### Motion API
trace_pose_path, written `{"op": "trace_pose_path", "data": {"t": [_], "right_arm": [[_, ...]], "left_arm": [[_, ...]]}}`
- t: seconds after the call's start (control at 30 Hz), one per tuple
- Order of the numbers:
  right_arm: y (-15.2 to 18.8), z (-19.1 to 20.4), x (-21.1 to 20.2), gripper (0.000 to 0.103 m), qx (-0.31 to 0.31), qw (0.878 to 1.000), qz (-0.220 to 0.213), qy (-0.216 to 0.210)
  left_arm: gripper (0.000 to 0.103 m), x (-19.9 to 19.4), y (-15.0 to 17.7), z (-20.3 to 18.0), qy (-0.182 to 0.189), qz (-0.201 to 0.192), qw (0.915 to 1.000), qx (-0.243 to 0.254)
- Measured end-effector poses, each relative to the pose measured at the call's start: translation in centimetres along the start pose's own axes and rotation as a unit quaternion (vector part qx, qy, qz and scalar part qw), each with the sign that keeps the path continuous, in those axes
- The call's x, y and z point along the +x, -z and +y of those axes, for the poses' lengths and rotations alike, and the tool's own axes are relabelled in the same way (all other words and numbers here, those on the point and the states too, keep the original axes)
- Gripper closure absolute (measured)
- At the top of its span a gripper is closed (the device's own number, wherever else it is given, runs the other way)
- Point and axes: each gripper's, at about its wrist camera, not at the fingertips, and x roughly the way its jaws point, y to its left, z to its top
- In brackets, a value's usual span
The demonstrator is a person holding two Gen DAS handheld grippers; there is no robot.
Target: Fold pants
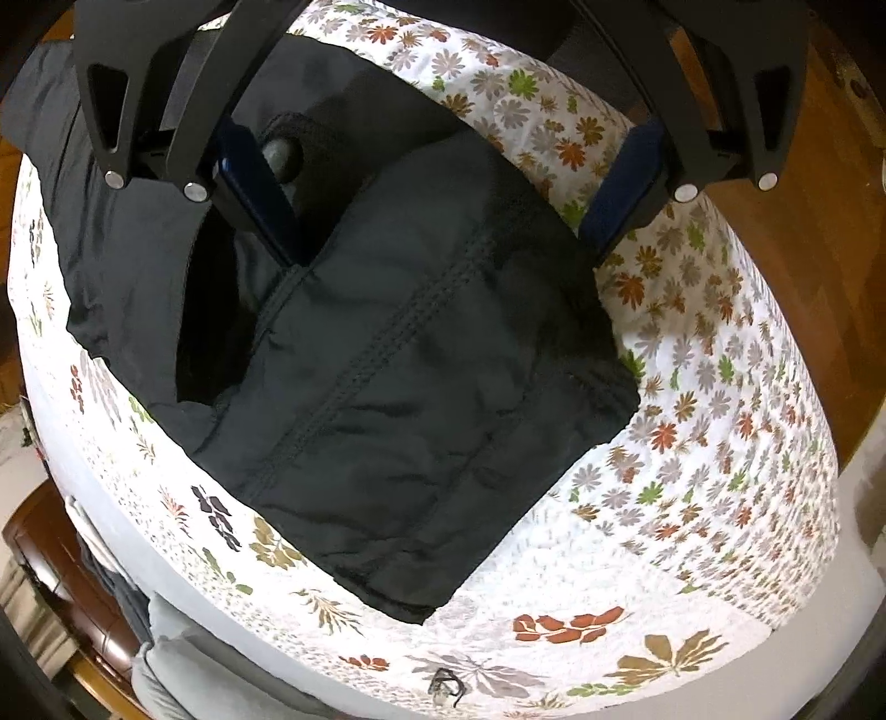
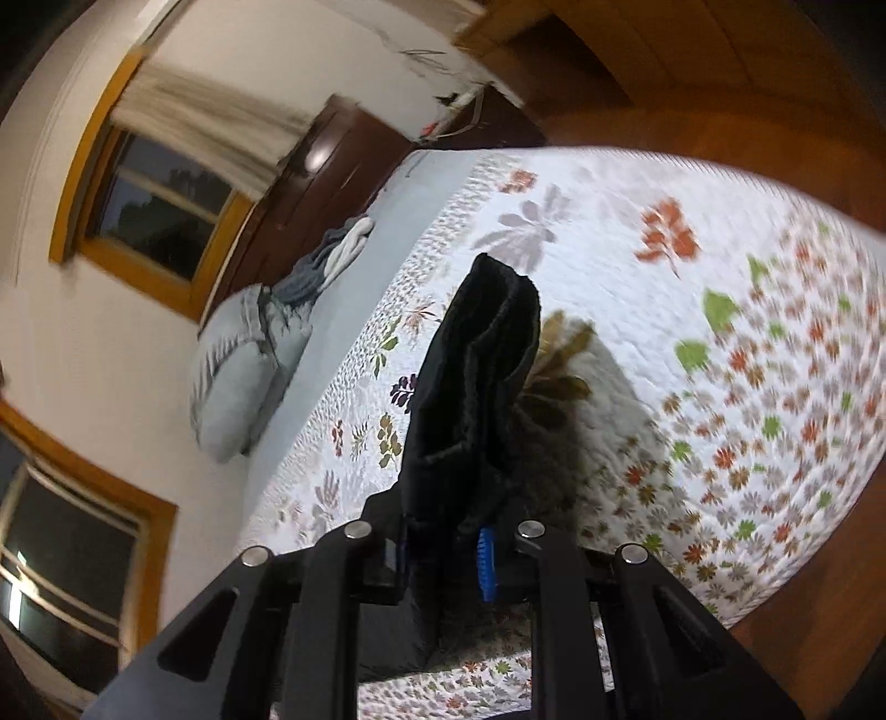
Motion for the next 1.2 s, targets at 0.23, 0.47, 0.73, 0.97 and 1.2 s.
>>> {"op": "trace_pose_path", "data": {"t": [0.23,0.47,0.73,0.97,1.2], "right_arm": [[0.9,6.6,-0.4,0.085,-0.084,0.996,-0.004,0.025],[1.9,11.3,-0.1,0.085,-0.129,0.991,-0.003,0.038],[3.8,17.0,1.1,0.085,-0.183,0.981,0.002,0.06],[7.1,23.5,3.4,0.085,-0.272,0.959,0.015,0.078],[12.3,28.4,7.5,0.086,-0.34,0.935,0.044,0.086]], "left_arm": [[0.004,-0.7,0.1,0.3,-0.011,-0.011,0.9999,-0.008],[0.004,-1.0,0.6,0.7,-0.008,-0.011,0.9998,-0.011],[0.004,-1.1,0.9,1.4,0.007,-0.007,0.9997,-0.023],[0.004,-1.0,1.2,1.6,0.019,0.0,0.9994,-0.028],[0.004,-0.9,1.1,1.9,0.027,0.003,0.9993,-0.027]]}}
